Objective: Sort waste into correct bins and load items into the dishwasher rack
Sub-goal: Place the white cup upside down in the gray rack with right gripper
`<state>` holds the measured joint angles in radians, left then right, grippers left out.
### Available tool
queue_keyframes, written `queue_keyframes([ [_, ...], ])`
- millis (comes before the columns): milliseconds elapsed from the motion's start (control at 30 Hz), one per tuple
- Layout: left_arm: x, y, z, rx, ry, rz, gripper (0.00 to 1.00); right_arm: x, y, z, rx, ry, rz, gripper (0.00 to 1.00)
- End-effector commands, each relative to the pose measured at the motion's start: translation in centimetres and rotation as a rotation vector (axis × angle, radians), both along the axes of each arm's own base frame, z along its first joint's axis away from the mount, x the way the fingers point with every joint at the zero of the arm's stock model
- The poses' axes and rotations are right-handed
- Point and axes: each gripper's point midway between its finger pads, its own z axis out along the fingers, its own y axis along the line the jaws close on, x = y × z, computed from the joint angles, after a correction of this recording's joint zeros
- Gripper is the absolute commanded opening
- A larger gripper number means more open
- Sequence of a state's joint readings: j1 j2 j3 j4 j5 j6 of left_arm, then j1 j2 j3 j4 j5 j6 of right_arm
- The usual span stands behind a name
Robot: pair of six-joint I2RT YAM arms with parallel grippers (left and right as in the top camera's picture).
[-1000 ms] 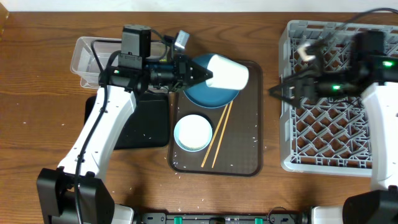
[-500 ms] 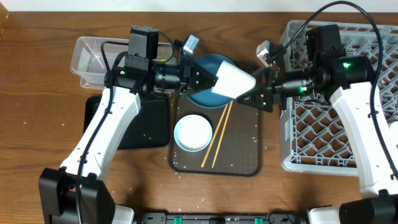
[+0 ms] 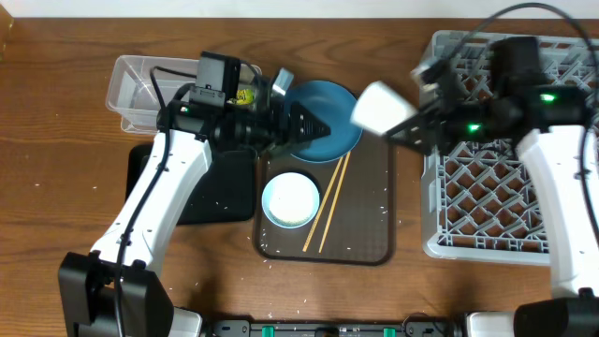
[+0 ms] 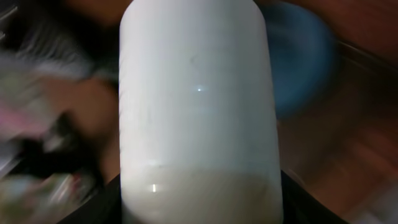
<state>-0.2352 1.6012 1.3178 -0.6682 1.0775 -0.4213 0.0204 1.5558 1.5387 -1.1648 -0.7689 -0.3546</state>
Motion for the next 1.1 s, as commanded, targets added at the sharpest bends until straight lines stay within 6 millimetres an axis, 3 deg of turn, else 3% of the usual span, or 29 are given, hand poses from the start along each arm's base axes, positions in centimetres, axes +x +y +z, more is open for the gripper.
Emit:
queue_keyframes([
  [0, 1.2, 4.1, -4.3, 0.354, -0.101, 0.092, 0.78, 1.6, -9.8, 0.1, -0.251, 0.078, -0.502, 0.15],
  [133, 0.6, 8.8, -4.9, 0.601, -0.123, 0.189, 0.79, 0.3, -19.2, 0.2, -0.414, 0.15, -0.879, 0.07],
  [233, 0.2, 11.7, -3.6, 0.728, -0.175, 0.27, 0.79, -1.0, -24.2, 0.4, -0.44, 0.19, -1.083, 0.03],
  [333, -0.2, 12.9, -1.8, 0.768, -0.238, 0.322, 0.79, -2.5, -28.2, 0.3, -0.423, 0.233, -1.244, 0.01],
  [500, -0.9, 13.1, 0.3, 0.746, -0.297, 0.35, 0.82, -4.5, -33.4, -1.2, -0.412, 0.31, -1.4, 0.05],
  [667, -1.6, 13.3, 0.0, 0.756, -0.272, 0.339, 0.82, -5.6, -38.1, -3.9, -0.376, 0.4, -1.528, 0.11],
  [867, -2.3, 13.4, -0.4, 0.767, -0.245, 0.326, 0.82, -5.7, -40.7, -7.3, -0.318, 0.487, -1.587, 0.2],
  [933, -2.4, 13.4, -0.4, 0.769, -0.24, 0.324, 0.82, -5.6, -41.2, -8.2, -0.316, 0.505, -1.592, 0.27],
  [1000, -2.4, 13.4, -0.5, 0.77, -0.239, 0.323, 0.82, -5.5, -41.4, -8.9, -0.315, 0.521, -1.588, 0.48],
  [1067, -2.4, 13.4, -0.5, 0.769, -0.239, 0.323, 0.82, -4.8, -41.5, -9.4, -0.29, 0.515, -1.577, 0.77],
])
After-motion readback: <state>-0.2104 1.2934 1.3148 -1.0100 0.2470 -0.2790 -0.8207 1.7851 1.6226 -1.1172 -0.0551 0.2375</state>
